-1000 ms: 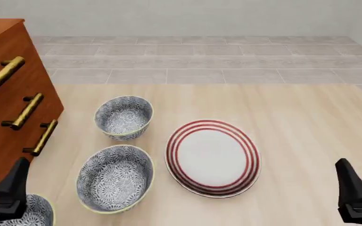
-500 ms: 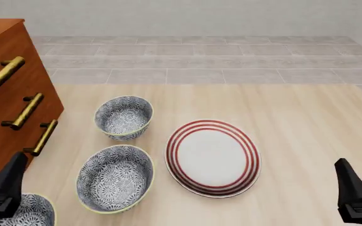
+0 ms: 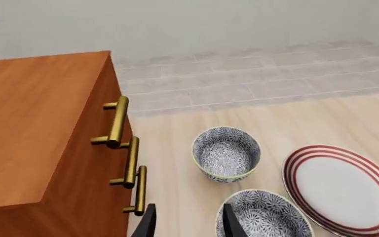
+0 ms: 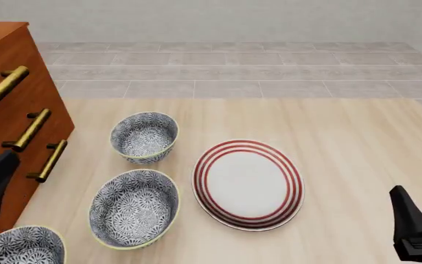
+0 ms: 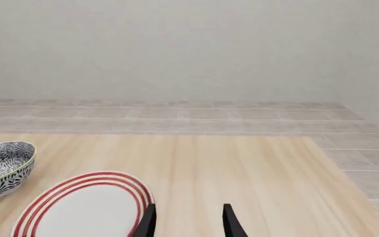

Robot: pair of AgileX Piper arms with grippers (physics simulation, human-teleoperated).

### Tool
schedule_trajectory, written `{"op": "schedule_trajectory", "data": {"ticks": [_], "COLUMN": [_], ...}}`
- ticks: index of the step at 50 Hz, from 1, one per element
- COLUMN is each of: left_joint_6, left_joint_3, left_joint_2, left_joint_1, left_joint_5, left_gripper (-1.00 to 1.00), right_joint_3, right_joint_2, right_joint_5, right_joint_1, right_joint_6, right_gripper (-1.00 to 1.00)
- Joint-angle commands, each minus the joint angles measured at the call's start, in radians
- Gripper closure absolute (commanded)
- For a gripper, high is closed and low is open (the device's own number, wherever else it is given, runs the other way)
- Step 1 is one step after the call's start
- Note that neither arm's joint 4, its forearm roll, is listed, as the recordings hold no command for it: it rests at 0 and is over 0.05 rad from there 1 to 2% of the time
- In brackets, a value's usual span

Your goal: Put the bowl at the front on the plate.

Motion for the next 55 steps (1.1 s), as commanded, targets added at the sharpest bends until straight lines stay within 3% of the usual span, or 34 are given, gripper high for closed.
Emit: {"op": "schedule_trajectory", "data": {"ticks": [1,7,11,20,32,46,55], "left_joint_6": [0.038,0.015,0.028,0.034,-0.030,-0.070,-0.088], "left_joint_3": [-0.177,-0.238,-0.240,-0.163,-0.060,0.004,0.065], "left_joint_2": [0.069,0.119,0.107,0.086,0.031,0.009,0.038], "left_joint_1": [0.030,0.062,0.036,0.020,-0.020,-0.007,-0.011], "left_joint_5": [0.195,0.283,0.316,0.392,0.470,0.497,0.435], "left_gripper": [-1.00,-1.00,-1.00,-1.00,-1.00,-1.00,-1.00], "right_joint_3": [0.001,-0.001,-0.001,0.002,0.001,0.002,0.002], "right_joint_2": [0.001,0.002,0.002,0.005,0.004,0.004,0.003], "right_joint_5": [0.002,0.004,0.004,0.000,0.001,-0.001,-0.001], "right_joint_1": [0.001,0.003,0.000,0.004,0.004,0.007,0.006], "right_joint_6": [-0.006,-0.009,-0.008,-0.007,-0.003,-0.003,-0.002], "right_gripper": [-1.00,-1.00,-1.00,-1.00,-1.00,-1.00,-1.00]}}
